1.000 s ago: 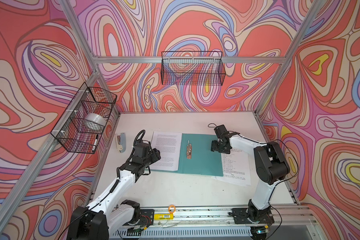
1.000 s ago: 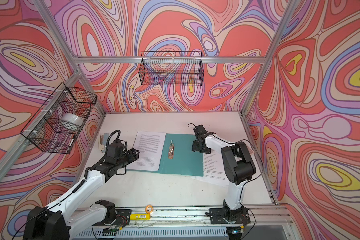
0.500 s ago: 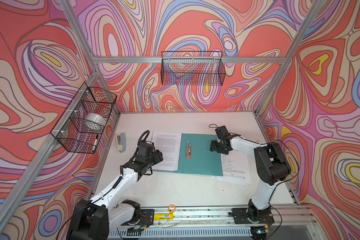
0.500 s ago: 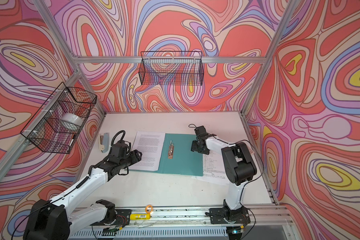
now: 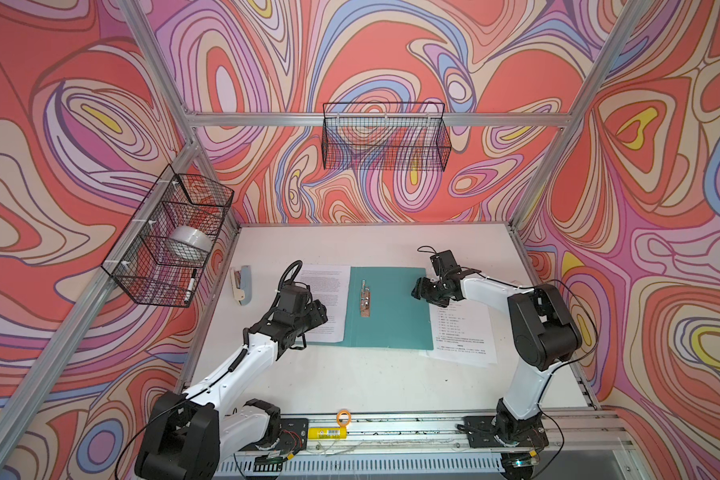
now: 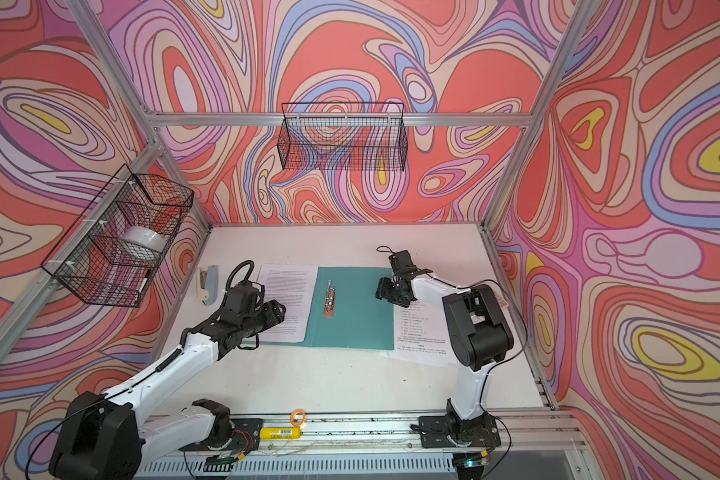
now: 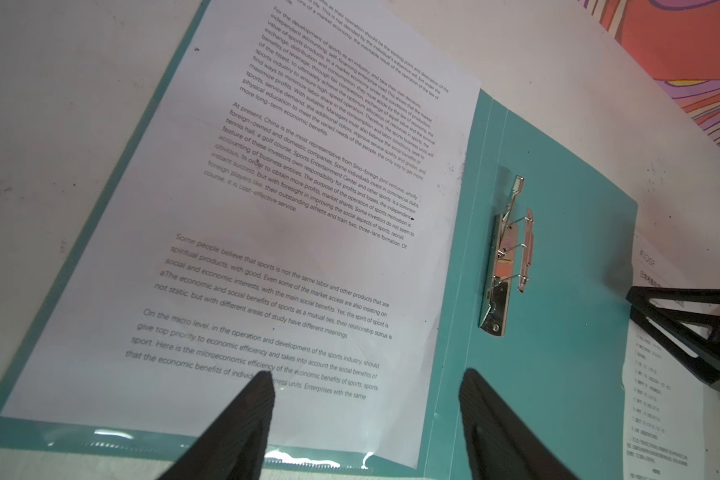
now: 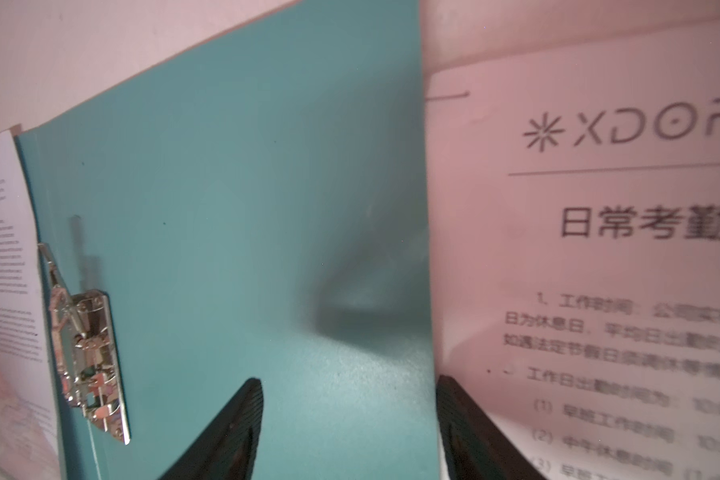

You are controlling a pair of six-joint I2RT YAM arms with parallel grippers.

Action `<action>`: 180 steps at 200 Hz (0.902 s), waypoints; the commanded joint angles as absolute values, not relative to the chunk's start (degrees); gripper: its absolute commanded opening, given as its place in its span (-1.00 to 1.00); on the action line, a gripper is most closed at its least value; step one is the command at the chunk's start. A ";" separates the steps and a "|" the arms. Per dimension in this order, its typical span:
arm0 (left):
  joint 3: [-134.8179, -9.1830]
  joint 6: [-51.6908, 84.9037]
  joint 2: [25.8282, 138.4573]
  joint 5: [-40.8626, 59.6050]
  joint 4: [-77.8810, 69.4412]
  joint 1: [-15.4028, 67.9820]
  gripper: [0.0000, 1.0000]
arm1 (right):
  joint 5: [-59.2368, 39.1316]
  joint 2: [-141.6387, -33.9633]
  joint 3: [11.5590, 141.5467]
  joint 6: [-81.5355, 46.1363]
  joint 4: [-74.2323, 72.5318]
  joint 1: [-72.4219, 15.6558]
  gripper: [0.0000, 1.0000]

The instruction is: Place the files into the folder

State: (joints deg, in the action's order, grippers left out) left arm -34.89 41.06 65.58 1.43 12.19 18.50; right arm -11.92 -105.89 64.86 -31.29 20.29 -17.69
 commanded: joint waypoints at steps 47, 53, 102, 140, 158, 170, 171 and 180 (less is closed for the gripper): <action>-38.43 40.11 68.99 0.90 10.39 20.77 0.43 | -16.38 -109.34 69.45 -32.76 18.69 -22.15 0.33; -39.07 39.78 69.60 0.90 10.37 21.31 0.43 | -16.00 -109.23 69.07 -33.59 18.40 -22.02 0.33; -50.77 34.76 82.15 5.83 8.39 29.02 0.49 | -6.36 -94.38 62.71 -34.52 19.17 -15.08 0.38; -60.58 35.07 95.69 15.23 -1.16 34.02 0.55 | 0.46 -84.36 61.20 -30.94 24.80 -13.21 0.38; -67.21 35.21 103.07 19.76 -4.60 35.77 0.67 | 0.01 -78.69 58.97 -31.84 24.61 -11.45 0.38; -72.21 35.02 108.30 22.45 -5.89 36.70 0.75 | -0.43 -75.94 58.81 -31.82 25.43 -10.80 0.39; -72.62 35.04 108.73 22.61 -5.98 36.76 0.75 | -0.43 -75.76 58.85 -31.73 25.55 -10.76 0.38; -76.06 35.06 112.30 23.85 -7.19 37.30 0.82 | -0.19 -74.59 59.42 -30.98 26.60 -10.79 0.39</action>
